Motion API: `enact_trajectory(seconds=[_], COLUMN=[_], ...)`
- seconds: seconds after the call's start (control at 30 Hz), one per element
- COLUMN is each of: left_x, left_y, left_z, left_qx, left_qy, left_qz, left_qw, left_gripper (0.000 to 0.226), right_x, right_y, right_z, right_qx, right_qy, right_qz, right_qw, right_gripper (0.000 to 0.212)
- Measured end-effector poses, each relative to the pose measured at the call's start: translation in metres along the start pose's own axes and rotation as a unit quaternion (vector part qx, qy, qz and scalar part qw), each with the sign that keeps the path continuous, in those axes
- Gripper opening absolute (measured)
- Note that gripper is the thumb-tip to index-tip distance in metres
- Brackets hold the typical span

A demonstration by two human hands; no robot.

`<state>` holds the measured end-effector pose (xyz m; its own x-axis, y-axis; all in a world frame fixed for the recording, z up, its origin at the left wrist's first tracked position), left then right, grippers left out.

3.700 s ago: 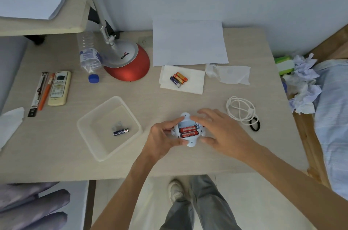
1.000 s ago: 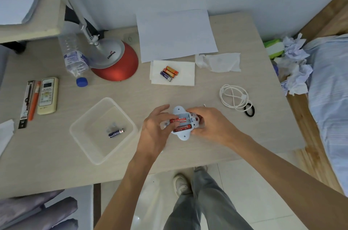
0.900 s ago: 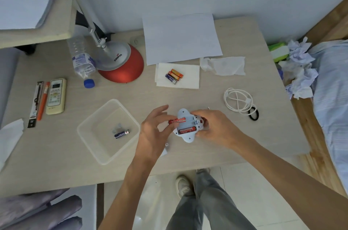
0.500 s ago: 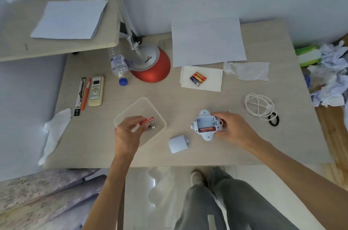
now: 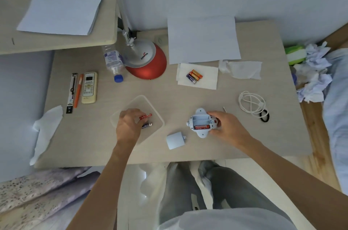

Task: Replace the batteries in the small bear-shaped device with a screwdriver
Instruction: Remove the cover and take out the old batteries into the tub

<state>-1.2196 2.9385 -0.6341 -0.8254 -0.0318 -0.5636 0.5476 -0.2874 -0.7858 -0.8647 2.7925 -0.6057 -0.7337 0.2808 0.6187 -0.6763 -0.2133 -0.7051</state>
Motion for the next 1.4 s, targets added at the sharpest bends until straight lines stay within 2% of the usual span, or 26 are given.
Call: enact_trajectory(seconds=[0.13,0.23,0.3,0.4,0.5,0.67,0.8,0.93,1.17,1.4], left_x=[-0.008,-0.036,-0.065,-0.114,-0.157,-0.169,-0.167,-0.162,-0.160,-0.163], left_y=[-0.008,-0.025,-0.033,-0.024,0.002,0.059,0.077,0.090,0.091,0.097], left_z=[0.013,0.035,0.051,0.070,0.080,0.073,0.070,0.070,0.066,0.055], left_qx=[0.017,-0.022,-0.050,-0.053,0.017,0.146,0.170,0.195,0.225,0.248], left_qy=[0.010,0.066,0.124,0.273,0.366,0.404,0.414,0.406,0.422,0.425], left_qz=[-0.052,-0.087,-0.060,-0.002,0.035,-0.060,-0.098,-0.100,-0.116,-0.119], left_qw=[0.998,0.994,0.989,0.961,0.930,0.901,0.889,0.887,0.870,0.862], left_gripper=[0.029,0.025,0.018,0.009,0.009,0.034,0.051,0.048,0.056,0.051], right_x=[0.000,0.001,-0.001,-0.001,-0.001,-0.007,-0.011,-0.016,-0.017,-0.016], right_y=[0.006,0.007,0.010,0.009,0.006,0.010,0.008,0.008,0.004,0.002], right_z=[0.003,0.005,0.005,0.004,0.003,0.000,-0.003,-0.004,-0.005,-0.007], right_qx=[-0.005,-0.011,-0.012,-0.010,-0.014,-0.017,-0.011,-0.012,-0.002,0.007], right_qy=[0.026,0.043,0.048,0.043,0.035,0.016,0.011,-0.003,-0.018,-0.018], right_qz=[0.002,0.003,-0.006,-0.016,-0.020,-0.022,-0.009,-0.007,-0.004,-0.004], right_qw=[1.000,0.999,0.999,0.999,0.999,0.999,1.000,1.000,1.000,1.000], right_gripper=[0.062,0.064,0.063,0.060,0.057,0.051,0.053,0.049,0.053,0.057])
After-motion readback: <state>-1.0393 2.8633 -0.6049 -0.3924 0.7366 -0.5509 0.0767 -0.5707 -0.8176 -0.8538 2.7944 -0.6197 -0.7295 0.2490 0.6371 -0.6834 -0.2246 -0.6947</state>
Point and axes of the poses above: each hand's wrist, its own z-axis away from the middle knuckle, its own y-axis out of the palm, x = y × z, the point moved 4 cm from there along -z, towards the middle knuckle, and after that the axes turned 1 degree about z, right-handed, at the moved point
